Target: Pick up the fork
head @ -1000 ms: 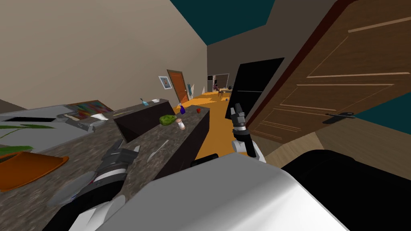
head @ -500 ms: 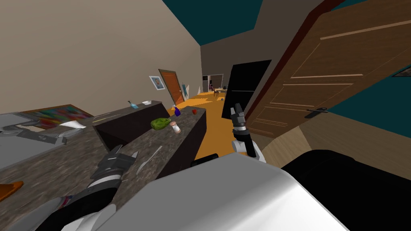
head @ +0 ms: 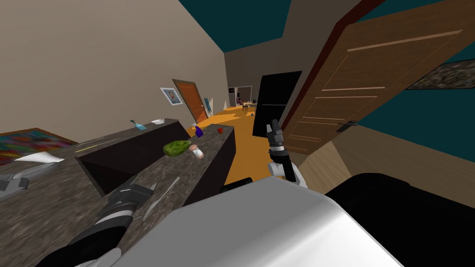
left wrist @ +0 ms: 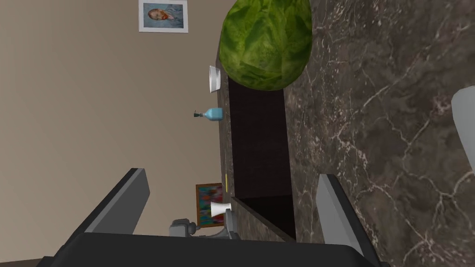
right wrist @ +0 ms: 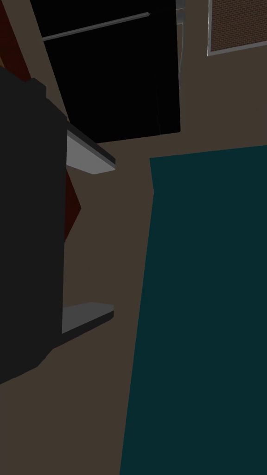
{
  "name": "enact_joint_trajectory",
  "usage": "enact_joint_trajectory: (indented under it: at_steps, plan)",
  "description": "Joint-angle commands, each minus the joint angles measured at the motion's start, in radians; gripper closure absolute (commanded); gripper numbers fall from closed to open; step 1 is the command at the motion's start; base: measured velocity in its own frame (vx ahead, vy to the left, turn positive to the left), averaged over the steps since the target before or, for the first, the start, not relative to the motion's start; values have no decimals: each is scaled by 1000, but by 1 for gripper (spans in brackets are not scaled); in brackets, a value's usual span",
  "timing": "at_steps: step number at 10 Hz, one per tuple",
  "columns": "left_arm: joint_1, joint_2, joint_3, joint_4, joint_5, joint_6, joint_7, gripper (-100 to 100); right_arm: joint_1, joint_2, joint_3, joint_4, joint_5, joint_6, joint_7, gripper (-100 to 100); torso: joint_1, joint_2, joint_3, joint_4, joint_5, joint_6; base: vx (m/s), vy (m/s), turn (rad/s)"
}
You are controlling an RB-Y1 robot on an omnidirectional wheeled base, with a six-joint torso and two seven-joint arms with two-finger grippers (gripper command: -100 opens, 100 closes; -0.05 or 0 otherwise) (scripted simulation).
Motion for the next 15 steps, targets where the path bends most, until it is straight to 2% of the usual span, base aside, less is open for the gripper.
enact_joint_trajectory:
  at_steps: [1,2,3,4,5,6,7,8,9,10,11,12,13,14,15]
  plan:
    - [32,6,19,-6,26,50,26,-100,0,0,0,0,0,0,0,0,0,0,0,0,0,0,47,-8,-228]
    - [32,6,19,-6,26,82,26,-100,0,0,0,0,0,0,0,0,0,0,0,0,0,1,36,0,-132]
    - [60,15,36,-7,51,116,50,-100,0,0,0,0,0,0,0,0,0,0,0,0,0,0,39,-4,-254]
    - [60,15,36,-7,51,141,50,-100,0,0,0,0,0,0,0,0,0,0,0,0,0,1,39,5,-144]
    - [88,24,52,-6,77,179,73,-100,0,0,0,0,0,0,0,0,1,0,0,0,0,0,42,6,-253]
    - [88,24,52,-6,77,199,73,-100,0,0,0,0,0,0,0,0,1,0,0,0,0,0,29,12,-112]
    - [116,32,67,-5,102,228,97,-100,0,0,0,0,0,0,0,0,1,1,0,0,0,0,36,9,-221]
    - [116,32,67,-5,102,256,97,-100,0,0,0,0,0,0,0,0,1,0,0,0,0,1,31,12,-108]
    - [144,40,81,-3,127,294,121,-100,0,0,0,0,0,0,0,0,1,0,0,0,0,0,32,13,-187]
    - [144,40,81,-3,127,311,121,-100,0,0,0,0,0,0,0,0,1,1,0,0,0,0,25,18,-115]
    - [173,47,93,0,152,351,145,-100,0,0,0,0,0,0,0,0,1,1,0,0,0,0,29,17,-162]
    - [173,47,93,0,152,364,145,-100,0,0,0,0,0,0,0,0,1,1,0,0,0,0,21,18,-126]
    - [201,54,105,3,177,394,168,-100,0,0,0,0,0,0,0,0,1,1,1,0,0,0,21,15,-223]
    - [201,54,105,3,177,415,168,-100,0,0,0,0,0,0,0,0,1,1,1,0,0,0,15,19,-95]
    - [228,60,116,7,200,447,191,-100,0,0,0,0,0,0,0,0,1,2,1,0,0,-1,16,21,-148]
